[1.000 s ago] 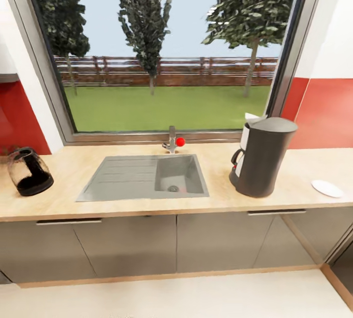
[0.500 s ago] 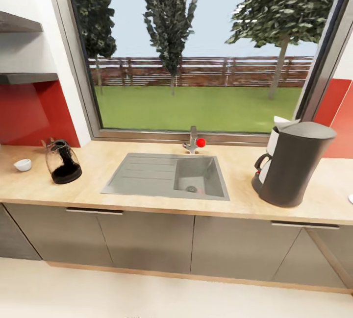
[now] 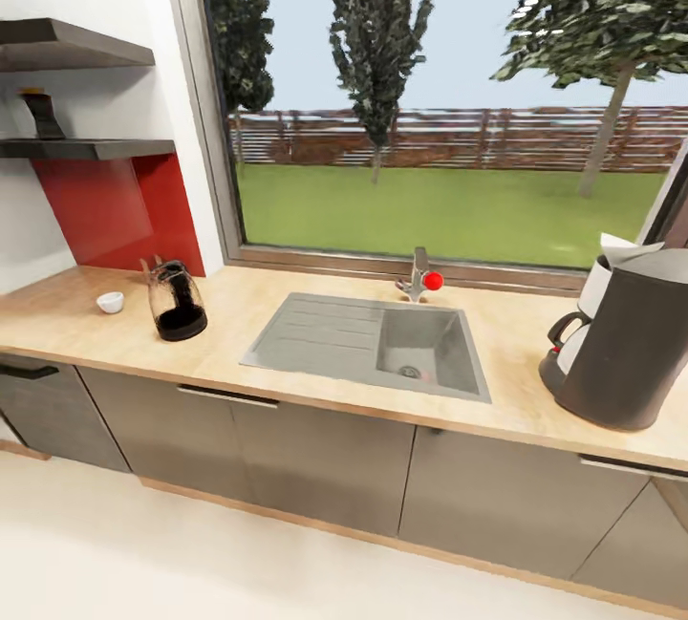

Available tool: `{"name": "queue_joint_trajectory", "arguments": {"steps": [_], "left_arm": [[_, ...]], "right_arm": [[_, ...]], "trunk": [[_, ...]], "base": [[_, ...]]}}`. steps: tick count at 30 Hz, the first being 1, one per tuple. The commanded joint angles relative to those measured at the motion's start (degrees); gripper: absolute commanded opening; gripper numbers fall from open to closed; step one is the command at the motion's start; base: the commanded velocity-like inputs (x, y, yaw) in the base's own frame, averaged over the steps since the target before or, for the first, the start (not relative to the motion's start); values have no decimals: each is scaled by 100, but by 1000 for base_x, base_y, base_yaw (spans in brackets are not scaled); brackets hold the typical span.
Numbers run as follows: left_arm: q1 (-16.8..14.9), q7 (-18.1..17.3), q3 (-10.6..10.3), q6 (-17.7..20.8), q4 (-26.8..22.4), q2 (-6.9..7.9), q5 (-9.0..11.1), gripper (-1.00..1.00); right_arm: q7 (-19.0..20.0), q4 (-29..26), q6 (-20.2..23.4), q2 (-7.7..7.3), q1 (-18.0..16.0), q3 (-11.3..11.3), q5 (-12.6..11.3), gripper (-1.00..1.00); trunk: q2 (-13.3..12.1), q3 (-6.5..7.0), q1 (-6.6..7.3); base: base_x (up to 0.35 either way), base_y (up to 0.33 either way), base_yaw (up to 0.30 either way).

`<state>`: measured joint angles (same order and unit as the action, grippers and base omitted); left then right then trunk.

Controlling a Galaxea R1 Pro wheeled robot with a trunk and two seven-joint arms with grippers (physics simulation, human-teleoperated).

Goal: Set up a coffee station on the kitchen countertop: keep the coffee maker on the countertop, move the bottle of coffee from the kitchen shelf to the counter next to the coffee maker, place a paper coffee filter on top of the coffee maker, put the saucer next to the coffee maker with the coffee cup on the saucer, and place the electric kettle next to the coffee maker.

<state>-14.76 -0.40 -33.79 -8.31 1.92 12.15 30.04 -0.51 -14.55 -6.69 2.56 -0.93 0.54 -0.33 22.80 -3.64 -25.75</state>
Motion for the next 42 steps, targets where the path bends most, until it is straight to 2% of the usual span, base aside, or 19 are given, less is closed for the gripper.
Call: {"name": "queue_joint_trajectory", "arguments": {"steps": [1,42], "left_arm": [[-9,-4,-48,-30,19,-6,37,100],[-9,4,-54,-30,1,-20,41,100]], "right_arm": [[-4,3,-17,1,-3,6,-3,100],[7,-13,-24,-1,-3,8,-8,100]], "trunk": [[13,-16,-3],[13,-136,-3]], "base": [[0,0,276],[3,6,275]]}}
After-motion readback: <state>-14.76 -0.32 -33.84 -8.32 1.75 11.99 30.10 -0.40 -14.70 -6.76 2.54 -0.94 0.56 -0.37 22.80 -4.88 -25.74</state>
